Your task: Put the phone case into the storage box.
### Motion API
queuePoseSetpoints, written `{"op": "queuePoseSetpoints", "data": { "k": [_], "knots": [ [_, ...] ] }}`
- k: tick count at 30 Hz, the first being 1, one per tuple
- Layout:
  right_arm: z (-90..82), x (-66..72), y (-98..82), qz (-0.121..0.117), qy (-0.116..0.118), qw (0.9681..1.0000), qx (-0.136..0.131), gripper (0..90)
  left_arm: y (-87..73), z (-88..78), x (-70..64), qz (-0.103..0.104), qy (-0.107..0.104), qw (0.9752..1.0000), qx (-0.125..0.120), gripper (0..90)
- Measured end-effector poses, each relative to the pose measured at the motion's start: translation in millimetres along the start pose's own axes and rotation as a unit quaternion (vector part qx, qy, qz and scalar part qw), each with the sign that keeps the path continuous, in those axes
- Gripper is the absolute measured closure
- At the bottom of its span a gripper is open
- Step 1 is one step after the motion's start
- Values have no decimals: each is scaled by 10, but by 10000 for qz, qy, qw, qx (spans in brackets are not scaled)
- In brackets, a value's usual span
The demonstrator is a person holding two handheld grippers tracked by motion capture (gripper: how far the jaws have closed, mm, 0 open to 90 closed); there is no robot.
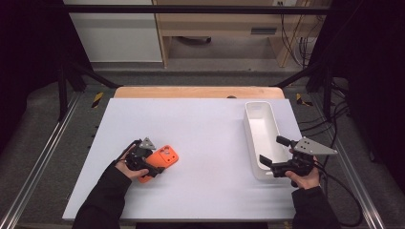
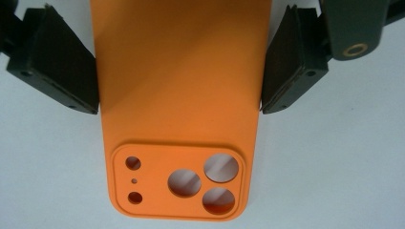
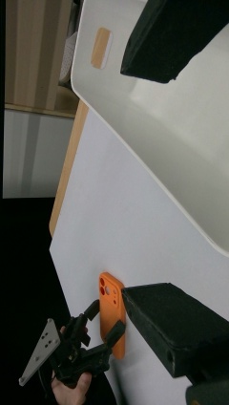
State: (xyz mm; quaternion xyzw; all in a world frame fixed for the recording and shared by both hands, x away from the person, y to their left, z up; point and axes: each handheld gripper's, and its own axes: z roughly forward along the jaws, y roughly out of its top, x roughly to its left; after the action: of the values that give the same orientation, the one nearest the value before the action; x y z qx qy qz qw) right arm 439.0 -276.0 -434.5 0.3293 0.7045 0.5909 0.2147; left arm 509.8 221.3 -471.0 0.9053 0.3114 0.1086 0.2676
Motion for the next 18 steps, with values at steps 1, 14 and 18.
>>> {"op": "queuePoseSetpoints", "data": {
  "k": [1, 14, 18],
  "knots": [
    [1, 1, 0, -4, 5, 10000, -1, 3, 0, 0, -1, 9, 2, 10000, 6, 149],
    [5, 6, 3, -9, 14, 10000, 3, 3, 10, 7, -12, 129, 23, 9999, 104, 151],
    [5, 9, 5, -10, 14, 10000, -3, 3, 11, 6, -14, 128, 29, 9999, 106, 154]
  ]
}}
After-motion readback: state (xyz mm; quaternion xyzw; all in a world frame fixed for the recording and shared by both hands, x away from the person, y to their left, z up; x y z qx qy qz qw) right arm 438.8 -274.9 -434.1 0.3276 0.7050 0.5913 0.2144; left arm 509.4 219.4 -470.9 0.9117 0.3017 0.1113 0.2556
